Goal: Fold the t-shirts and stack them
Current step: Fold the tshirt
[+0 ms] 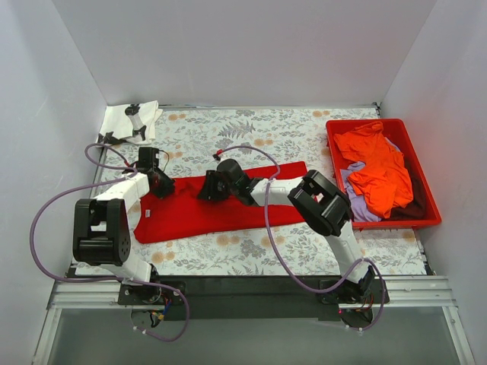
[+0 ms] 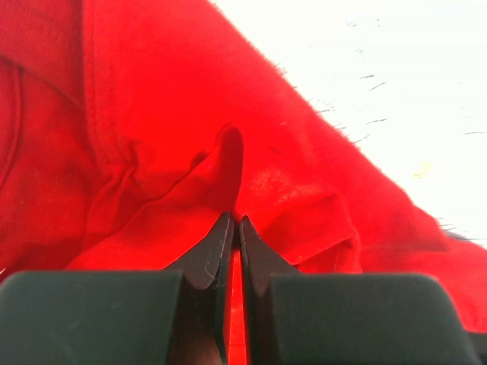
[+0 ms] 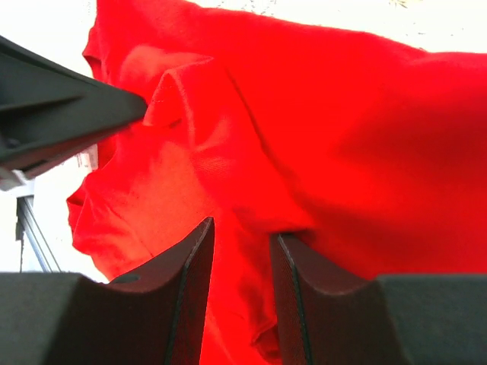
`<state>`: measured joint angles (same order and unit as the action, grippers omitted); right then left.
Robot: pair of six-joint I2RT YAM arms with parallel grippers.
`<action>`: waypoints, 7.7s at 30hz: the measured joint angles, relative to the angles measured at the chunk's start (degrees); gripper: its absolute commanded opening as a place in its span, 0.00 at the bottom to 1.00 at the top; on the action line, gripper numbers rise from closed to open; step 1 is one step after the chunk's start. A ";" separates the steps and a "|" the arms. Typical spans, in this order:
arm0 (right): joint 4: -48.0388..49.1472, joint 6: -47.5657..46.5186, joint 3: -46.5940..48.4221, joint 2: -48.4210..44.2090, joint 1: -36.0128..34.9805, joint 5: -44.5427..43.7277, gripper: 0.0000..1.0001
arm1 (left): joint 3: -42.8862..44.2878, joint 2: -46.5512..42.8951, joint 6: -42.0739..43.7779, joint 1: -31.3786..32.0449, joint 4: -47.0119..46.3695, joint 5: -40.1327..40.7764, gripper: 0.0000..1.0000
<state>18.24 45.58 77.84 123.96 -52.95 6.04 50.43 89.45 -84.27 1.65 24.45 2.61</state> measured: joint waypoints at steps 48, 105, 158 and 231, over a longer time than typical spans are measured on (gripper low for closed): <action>13.55 19.04 -5.66 3.04 1.46 -4.76 0.01 | 3.34 -1.20 -0.85 -0.02 5.25 -0.11 0.00; 15.98 15.37 -12.00 -3.28 2.93 10.60 0.10 | 7.28 -2.34 1.14 -1.09 12.59 3.37 0.00; 1.68 -0.68 -1.11 -6.58 1.60 13.64 0.29 | -1.88 -8.50 0.17 -1.09 6.75 -0.15 0.29; -21.20 -25.75 -44.02 -59.52 28.22 -1.97 0.42 | 17.20 17.33 48.96 38.73 0.31 9.75 0.27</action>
<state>-2.96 19.84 33.82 64.45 -24.73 4.08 67.64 106.78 -35.31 40.38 24.75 12.36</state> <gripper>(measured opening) 0.424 0.275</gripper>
